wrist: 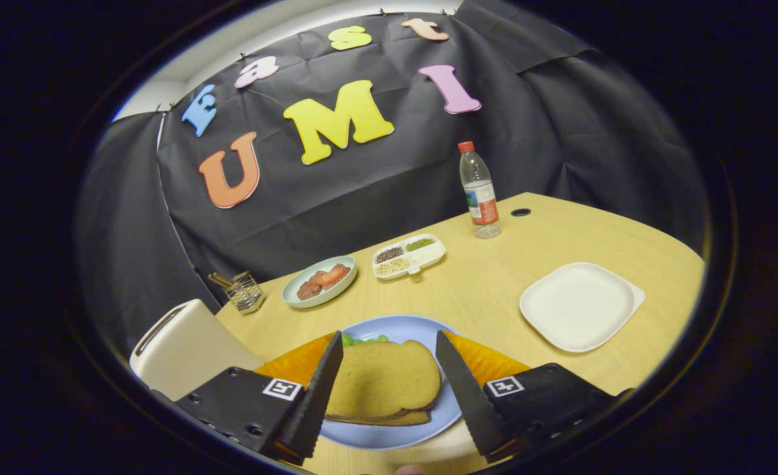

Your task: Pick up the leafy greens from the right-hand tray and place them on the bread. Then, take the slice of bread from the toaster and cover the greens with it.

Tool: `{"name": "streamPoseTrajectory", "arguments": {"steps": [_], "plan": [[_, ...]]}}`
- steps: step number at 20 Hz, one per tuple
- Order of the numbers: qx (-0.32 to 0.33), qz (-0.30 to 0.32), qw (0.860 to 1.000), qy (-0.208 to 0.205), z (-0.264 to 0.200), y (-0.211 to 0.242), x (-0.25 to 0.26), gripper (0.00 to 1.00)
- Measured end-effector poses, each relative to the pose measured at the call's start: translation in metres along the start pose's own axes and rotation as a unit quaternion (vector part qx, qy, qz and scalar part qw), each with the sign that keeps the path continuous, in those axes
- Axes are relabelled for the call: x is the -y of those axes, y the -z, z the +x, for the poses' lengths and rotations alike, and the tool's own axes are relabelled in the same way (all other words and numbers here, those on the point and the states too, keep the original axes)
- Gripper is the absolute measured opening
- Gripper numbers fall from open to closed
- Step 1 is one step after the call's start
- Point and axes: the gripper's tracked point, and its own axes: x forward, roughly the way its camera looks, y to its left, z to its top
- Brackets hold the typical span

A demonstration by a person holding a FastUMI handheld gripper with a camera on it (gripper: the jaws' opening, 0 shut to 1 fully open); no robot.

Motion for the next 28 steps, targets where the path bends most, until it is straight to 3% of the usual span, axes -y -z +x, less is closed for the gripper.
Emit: {"name": "streamPoseTrajectory", "arguments": {"steps": [4,10,19,23,28], "plan": [[0.074,-0.072,0.995,0.005,-0.049,-0.05,-0.003,0.96],[0.136,-0.149,0.979,0.026,-0.151,-0.082,-0.003,0.96],[0.164,-0.153,0.974,0.018,-0.262,-0.034,0.007,0.96],[0.182,-0.175,0.968,0.017,-0.285,-0.016,0.009,0.95],[0.18,-0.17,0.969,-0.001,-0.298,0.008,0.0,0.95]]}}
